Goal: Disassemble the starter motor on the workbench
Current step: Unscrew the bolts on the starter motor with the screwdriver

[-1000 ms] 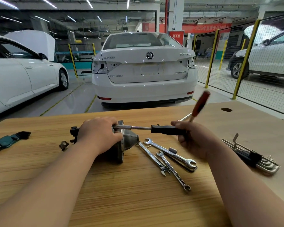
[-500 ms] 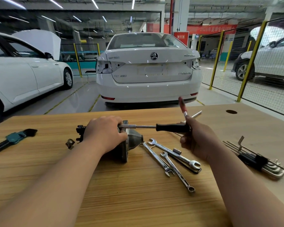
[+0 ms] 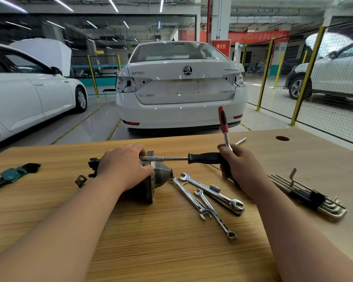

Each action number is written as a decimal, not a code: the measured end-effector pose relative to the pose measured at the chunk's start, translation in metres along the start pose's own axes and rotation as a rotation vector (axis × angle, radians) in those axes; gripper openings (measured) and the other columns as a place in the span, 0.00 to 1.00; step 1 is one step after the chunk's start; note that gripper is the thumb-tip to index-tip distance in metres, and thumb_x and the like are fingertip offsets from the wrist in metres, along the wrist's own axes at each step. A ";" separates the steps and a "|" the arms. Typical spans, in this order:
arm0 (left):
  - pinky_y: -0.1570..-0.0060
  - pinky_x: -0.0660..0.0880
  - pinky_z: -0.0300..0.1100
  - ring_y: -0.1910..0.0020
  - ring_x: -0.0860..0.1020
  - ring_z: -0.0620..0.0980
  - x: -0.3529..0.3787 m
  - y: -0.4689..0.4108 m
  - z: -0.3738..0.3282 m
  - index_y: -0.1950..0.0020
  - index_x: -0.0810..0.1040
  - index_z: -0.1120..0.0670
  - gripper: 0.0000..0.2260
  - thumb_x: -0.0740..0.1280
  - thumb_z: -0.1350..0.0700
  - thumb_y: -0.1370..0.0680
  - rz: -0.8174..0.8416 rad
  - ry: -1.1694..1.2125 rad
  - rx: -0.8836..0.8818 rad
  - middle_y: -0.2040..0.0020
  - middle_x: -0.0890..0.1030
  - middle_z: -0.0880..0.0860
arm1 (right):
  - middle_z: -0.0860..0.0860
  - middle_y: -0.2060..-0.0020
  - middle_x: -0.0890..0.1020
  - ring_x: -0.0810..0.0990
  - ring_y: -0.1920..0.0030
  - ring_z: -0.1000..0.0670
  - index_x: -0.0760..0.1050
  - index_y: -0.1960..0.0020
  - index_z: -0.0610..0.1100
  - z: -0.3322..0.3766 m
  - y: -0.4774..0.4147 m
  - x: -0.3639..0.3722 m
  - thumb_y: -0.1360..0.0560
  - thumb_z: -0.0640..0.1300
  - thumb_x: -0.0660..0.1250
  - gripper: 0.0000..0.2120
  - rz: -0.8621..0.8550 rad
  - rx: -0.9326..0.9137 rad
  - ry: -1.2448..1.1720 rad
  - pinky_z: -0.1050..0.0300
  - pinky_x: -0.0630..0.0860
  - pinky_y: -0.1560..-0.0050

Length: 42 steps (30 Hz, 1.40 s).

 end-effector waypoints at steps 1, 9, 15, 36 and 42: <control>0.59 0.62 0.43 0.59 0.69 0.45 -0.001 0.000 0.000 0.52 0.69 0.41 0.09 0.65 0.42 0.29 0.005 -0.005 0.000 0.57 0.71 0.40 | 0.46 0.66 0.78 0.76 0.72 0.57 0.77 0.45 0.48 0.000 0.000 0.000 0.18 0.49 0.61 0.07 0.004 -0.005 -0.033 0.63 0.75 0.69; 0.60 0.63 0.43 0.59 0.69 0.45 0.001 -0.001 0.001 0.51 0.70 0.41 0.09 0.64 0.42 0.29 0.018 -0.021 -0.010 0.56 0.72 0.41 | 0.40 0.52 0.79 0.84 0.59 0.47 0.76 0.44 0.42 -0.026 -0.012 0.003 0.23 0.33 0.66 0.10 0.131 0.204 -0.461 0.55 0.81 0.57; 0.62 0.63 0.42 0.58 0.72 0.46 0.001 -0.001 0.000 0.51 0.74 0.43 0.11 0.64 0.41 0.29 0.031 -0.031 -0.010 0.53 0.75 0.43 | 0.41 0.48 0.72 0.78 0.47 0.41 0.73 0.45 0.43 -0.030 -0.013 0.014 0.25 0.28 0.62 0.14 0.155 0.229 -0.596 0.56 0.79 0.57; 0.61 0.65 0.42 0.56 0.72 0.43 -0.004 -0.002 0.002 0.52 0.69 0.40 0.07 0.63 0.41 0.27 0.130 0.018 0.035 0.52 0.74 0.40 | 0.49 0.53 0.82 0.81 0.56 0.48 0.75 0.51 0.50 -0.013 -0.005 0.013 0.23 0.36 0.64 0.09 -0.039 -0.023 -0.227 0.53 0.74 0.61; 0.49 0.70 0.42 0.46 0.73 0.45 -0.016 -0.003 0.019 0.34 0.71 0.44 0.23 0.63 0.36 0.26 0.300 0.094 -0.048 0.39 0.76 0.45 | 0.43 0.60 0.81 0.73 0.73 0.50 0.74 0.53 0.46 -0.007 -0.004 0.006 0.20 0.39 0.61 0.06 -0.139 0.007 -0.167 0.60 0.71 0.75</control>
Point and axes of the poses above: each hand's wrist, its own y-axis away from the middle knuckle, its own x-axis out of the palm, z = x × y, the point moved 4 cm from there along -y, towards the middle knuckle
